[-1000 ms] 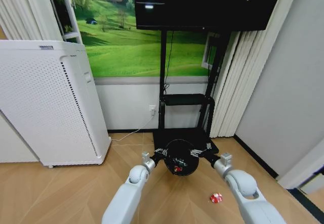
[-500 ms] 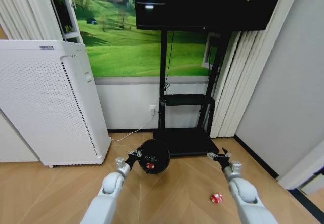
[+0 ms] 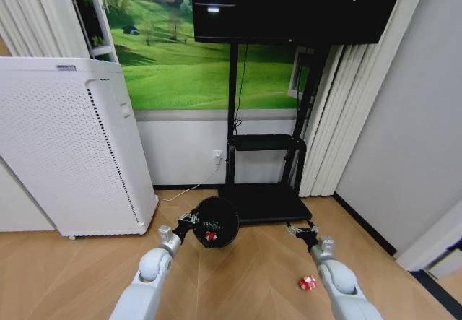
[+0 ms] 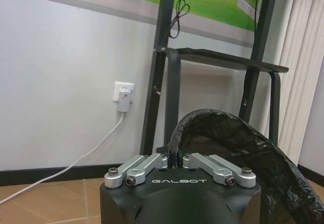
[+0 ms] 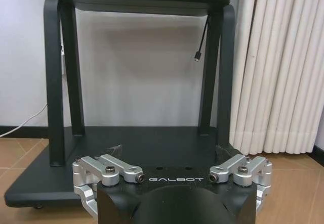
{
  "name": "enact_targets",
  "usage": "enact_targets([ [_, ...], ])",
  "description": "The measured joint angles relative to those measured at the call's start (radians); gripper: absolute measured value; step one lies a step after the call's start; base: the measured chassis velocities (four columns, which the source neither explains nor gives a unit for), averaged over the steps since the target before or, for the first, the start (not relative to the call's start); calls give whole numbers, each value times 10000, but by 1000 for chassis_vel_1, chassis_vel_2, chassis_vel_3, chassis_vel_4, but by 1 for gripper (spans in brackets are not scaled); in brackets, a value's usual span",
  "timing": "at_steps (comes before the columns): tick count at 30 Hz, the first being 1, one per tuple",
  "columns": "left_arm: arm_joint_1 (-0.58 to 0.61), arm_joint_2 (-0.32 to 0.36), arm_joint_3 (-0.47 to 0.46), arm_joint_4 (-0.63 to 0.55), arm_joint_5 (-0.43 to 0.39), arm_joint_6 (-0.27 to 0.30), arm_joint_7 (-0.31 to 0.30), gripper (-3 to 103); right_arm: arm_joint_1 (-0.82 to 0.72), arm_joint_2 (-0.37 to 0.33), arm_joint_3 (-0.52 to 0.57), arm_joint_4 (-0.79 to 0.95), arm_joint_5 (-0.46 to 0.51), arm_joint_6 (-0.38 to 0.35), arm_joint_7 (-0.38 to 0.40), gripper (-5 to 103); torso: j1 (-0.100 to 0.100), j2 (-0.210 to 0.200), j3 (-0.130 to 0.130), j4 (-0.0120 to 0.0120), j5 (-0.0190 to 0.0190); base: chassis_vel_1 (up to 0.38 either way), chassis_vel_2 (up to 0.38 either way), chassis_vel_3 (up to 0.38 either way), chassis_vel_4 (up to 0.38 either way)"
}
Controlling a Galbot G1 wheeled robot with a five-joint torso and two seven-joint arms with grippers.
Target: Pick up the trash bin and place the garbage on the floor into it.
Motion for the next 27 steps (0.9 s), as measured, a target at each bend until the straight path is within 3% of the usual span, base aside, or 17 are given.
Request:
enact_targets([
  [12, -56, -163, 80, 60, 102, 32, -67, 7, 73, -89, -191, -298, -18, 260, -25, 100, 1, 0, 1, -1, 0, -197, -199, 193, 197],
  [14, -42, -183, 80, 64, 118, 32, -68, 7, 140, -42, -316, -639, -441, 804, 0, 100, 0, 0, 1, -3, -5, -251, -252, 253, 233],
  [19, -25, -195, 64, 70, 120, 32, -62, 7, 195, -19, -475, -1066, -707, 1325, -7, 100, 1, 0, 2, -5, 0, -149, -172, 181, 138],
  [21, -45, -192, 57, 69, 84, 57, -113, 7, 50, -118, -508, -1256, -940, 1100, -440, 100, 1, 0, 1, 8, 4, -1, -68, 40, 22],
  [25, -157, -142, 57, 39, -3, 85, -148, 7, -264, -373, -421, -1493, -1362, 819, -1274, 100, 0, 0, 0, 3, -2, 53, 14, -38, -6],
  [27, -304, -57, 98, -8, -116, 117, -81, 7, -422, -726, -101, -1886, -2024, 823, -2871, 100, 0, 0, 0, -1, 4, 68, 73, -69, -52],
])
